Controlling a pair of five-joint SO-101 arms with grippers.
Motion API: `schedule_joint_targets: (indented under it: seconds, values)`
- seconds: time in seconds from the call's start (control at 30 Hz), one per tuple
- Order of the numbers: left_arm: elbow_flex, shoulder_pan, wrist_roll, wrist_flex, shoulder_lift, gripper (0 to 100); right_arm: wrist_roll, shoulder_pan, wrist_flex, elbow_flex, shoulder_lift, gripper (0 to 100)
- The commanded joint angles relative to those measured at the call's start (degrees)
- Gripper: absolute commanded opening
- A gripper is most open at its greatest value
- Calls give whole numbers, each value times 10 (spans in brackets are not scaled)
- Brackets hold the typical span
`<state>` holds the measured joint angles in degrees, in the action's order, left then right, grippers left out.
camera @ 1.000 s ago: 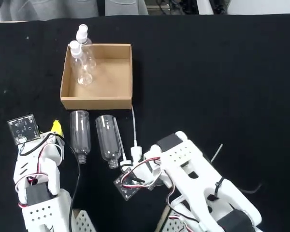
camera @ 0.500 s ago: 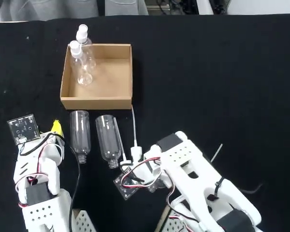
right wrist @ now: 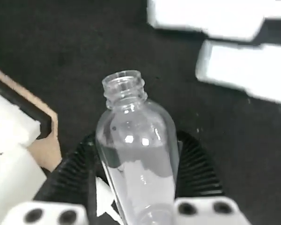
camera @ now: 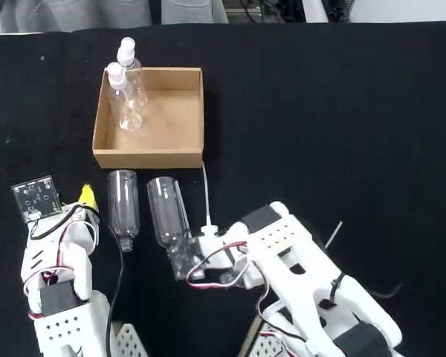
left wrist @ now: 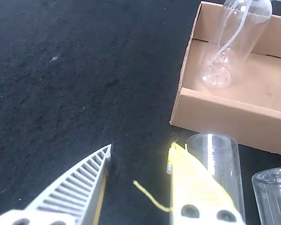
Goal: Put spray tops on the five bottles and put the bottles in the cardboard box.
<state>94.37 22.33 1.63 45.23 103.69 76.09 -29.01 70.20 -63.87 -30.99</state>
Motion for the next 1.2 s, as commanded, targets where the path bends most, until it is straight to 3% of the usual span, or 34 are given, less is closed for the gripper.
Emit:
schedule_joint_targets:
  seconds: [0.0,0.27,0.63,1.17]
  values:
    - [-7,-5,5,2,8,183,-50,51,-8,49,-6,71]
    - [-7,-5,5,2,8,183,-110,62,-8,52,-6,71]
    - [-7,-5,5,2,8,183,-255,64,1,124,-7,70]
    - [-7,-5,5,4,8,182,-440,64,120,287,-7,70]
